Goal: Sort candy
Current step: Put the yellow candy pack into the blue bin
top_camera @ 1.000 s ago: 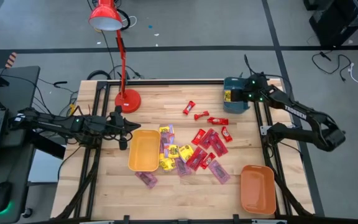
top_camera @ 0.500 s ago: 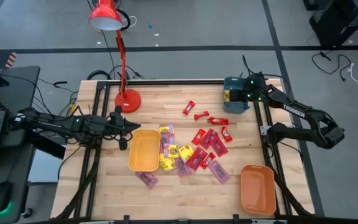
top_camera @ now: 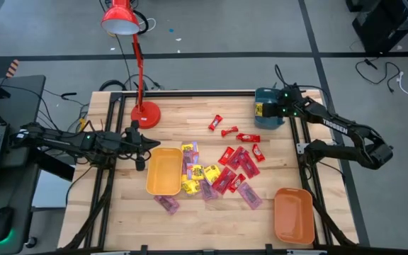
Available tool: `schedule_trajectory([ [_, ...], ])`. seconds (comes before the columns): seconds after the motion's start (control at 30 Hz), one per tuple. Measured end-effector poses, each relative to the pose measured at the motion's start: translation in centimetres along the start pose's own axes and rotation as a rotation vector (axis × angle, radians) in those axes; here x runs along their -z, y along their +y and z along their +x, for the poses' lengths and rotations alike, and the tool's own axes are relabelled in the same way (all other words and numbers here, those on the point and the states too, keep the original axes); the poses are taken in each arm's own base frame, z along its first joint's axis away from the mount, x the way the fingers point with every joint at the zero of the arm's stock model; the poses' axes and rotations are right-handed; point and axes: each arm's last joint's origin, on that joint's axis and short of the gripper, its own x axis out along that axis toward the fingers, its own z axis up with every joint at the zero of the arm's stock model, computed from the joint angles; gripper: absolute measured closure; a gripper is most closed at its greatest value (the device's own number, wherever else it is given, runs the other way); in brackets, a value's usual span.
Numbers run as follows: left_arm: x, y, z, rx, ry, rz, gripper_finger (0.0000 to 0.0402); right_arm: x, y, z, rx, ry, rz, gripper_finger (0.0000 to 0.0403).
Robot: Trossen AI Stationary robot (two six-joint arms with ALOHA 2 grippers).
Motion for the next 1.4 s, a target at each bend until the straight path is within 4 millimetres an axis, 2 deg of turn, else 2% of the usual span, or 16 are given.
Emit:
schedule_trajectory([
  [0.17, 0.0, 0.0, 0.0, 0.0, 0.0, 0.0, 0.0394, -0.1, 0.0, 0.0, 0.008, -0.014, -0.001, 0.0401],
  [0.4, 0.0, 0.0, 0.0, 0.0, 0.001, 0.0, 0.0394, -0.4, 1.4, 0.0, -0.153, -0.034, -0.001, 0.0396],
  [0.83, 0.0, 0.0, 0.0, 0.0, 0.0, 0.0, 0.0394, 0.7, 0.1, 0.0, 0.077, 0.029, 0.003, 0.0338],
  [1.03, 0.0, 0.0, 0.0, 0.0, 0.0, 0.0, 0.0394, 0.7, 0.1, 0.0, 0.075, 0.021, -0.007, 0.0323],
  [1.4, -0.1, 0.0, 0.0, 0.001, -0.005, -0.002, 0.0394, 0.6, 0.2, 0.0, 0.073, 0.016, -0.022, 0.0324],
])
